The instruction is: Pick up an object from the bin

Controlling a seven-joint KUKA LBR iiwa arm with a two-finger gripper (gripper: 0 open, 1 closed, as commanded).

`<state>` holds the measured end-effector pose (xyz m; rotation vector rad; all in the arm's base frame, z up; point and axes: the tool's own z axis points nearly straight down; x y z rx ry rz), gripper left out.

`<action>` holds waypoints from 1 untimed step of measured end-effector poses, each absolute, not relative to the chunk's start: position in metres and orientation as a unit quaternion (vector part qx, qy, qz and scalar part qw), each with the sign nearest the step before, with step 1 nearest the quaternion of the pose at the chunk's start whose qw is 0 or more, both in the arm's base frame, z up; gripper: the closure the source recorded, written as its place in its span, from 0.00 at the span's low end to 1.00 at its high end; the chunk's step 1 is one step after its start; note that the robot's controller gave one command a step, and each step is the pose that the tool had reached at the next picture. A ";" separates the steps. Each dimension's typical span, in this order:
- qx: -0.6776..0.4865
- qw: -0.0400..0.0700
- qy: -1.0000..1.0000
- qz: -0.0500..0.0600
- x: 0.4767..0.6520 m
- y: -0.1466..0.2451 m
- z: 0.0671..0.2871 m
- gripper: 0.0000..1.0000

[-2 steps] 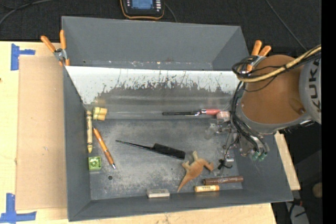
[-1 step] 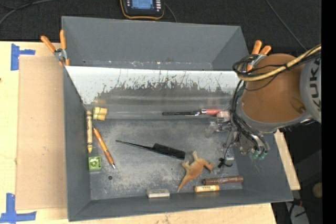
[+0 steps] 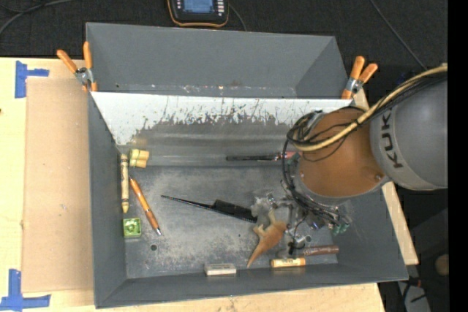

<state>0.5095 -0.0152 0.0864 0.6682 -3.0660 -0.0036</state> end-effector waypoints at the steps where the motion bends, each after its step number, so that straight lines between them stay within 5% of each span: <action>1: 0.213 0.000 -0.977 -0.001 0.517 -0.009 0.146 0.00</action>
Offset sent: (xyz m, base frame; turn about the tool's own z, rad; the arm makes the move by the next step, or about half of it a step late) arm -0.0006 0.0024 -0.0161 -0.0509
